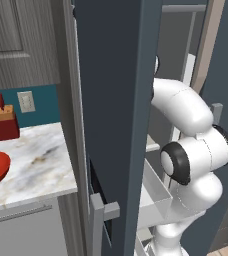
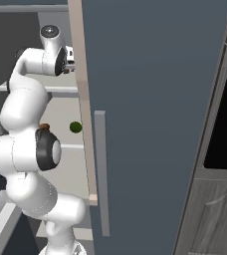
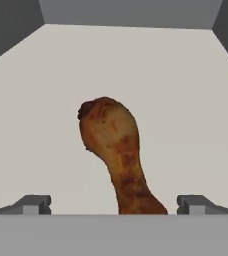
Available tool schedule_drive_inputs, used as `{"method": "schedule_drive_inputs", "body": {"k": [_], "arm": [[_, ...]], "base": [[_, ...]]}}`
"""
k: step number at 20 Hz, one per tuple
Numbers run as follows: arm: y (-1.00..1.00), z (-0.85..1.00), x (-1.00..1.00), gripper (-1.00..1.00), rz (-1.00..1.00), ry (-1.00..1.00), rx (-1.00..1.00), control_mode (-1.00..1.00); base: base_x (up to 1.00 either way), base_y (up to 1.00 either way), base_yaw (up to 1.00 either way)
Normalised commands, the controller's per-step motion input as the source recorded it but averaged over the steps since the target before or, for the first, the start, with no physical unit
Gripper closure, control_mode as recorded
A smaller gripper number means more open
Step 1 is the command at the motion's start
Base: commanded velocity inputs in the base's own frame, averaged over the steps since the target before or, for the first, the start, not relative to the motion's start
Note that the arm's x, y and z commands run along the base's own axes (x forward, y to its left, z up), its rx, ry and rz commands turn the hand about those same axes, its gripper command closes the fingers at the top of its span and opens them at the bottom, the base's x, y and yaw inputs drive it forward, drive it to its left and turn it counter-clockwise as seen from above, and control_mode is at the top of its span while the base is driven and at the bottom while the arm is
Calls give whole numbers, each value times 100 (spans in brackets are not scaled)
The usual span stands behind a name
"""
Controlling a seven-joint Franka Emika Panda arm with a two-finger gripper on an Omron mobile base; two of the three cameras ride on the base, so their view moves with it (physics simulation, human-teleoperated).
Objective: Take the potato, chicken drumstick, and lime from the freezer and place them in the bowl on the counter.
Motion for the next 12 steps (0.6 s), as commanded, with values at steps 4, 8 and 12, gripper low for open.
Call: {"method": "schedule_drive_inputs", "body": {"k": [4,8,12], "arm": [[0,0,18,-100,2,0,0,-100],[0,-5,15,-100,2,0,0,-100],[0,-6,13,-100,2,0,0,-100]], "base": [[0,0,0],[0,0,0],[0,0,0]]}}
